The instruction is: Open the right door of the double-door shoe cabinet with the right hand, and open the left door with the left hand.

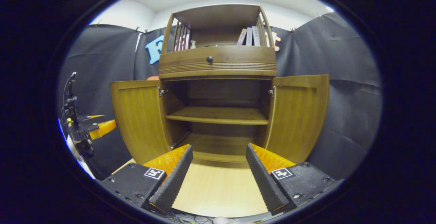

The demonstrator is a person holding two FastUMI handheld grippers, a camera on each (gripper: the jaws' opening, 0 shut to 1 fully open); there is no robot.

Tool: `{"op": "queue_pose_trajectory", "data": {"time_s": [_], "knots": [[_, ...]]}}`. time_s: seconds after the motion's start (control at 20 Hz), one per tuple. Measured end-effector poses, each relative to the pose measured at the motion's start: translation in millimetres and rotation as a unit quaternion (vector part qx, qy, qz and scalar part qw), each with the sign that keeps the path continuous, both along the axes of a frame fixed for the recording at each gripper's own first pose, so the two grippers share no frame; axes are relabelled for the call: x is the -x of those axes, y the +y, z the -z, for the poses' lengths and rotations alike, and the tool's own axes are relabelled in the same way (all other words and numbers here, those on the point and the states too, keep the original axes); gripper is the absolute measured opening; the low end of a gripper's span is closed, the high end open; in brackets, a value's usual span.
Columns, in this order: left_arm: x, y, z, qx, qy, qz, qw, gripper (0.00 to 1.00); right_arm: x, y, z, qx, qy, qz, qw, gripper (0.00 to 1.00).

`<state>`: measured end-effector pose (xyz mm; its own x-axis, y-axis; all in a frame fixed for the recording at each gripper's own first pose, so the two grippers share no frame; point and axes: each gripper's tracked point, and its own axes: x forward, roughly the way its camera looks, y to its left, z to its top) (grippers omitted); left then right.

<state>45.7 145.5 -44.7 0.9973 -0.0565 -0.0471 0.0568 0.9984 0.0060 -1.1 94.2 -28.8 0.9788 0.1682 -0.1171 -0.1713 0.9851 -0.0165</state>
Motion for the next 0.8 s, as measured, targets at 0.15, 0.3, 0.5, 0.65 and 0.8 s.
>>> {"op": "queue_pose_trajectory", "data": {"time_s": [0.15,0.3,0.5,0.65,0.8], "knots": [[2.4,-37.4,-24.1,0.016,-0.011,-0.006,1.000,0.96,-1.7,-19.7,-10.1,-0.001,-0.017,0.024,1.000,0.99],[3.0,-71.9,-40.0,0.028,-0.018,-0.006,0.999,0.96,-1.3,-40.9,-18.3,0.001,-0.027,0.047,0.999,0.99],[12.9,-101.7,-37.1,0.034,-0.010,-0.011,0.999,1.00,-1.8,-59.5,-22.0,-0.009,-0.033,0.065,0.997,0.99],[23.1,-115.0,-34.8,0.042,-0.007,-0.008,0.999,0.96,1.3,-67.1,-19.6,-0.005,-0.028,0.072,0.997,1.00],[29.9,-117.3,-32.8,0.039,-0.006,-0.007,0.999,0.96,2.0,-69.3,-19.0,-0.009,-0.026,0.075,0.997,0.99]]}}
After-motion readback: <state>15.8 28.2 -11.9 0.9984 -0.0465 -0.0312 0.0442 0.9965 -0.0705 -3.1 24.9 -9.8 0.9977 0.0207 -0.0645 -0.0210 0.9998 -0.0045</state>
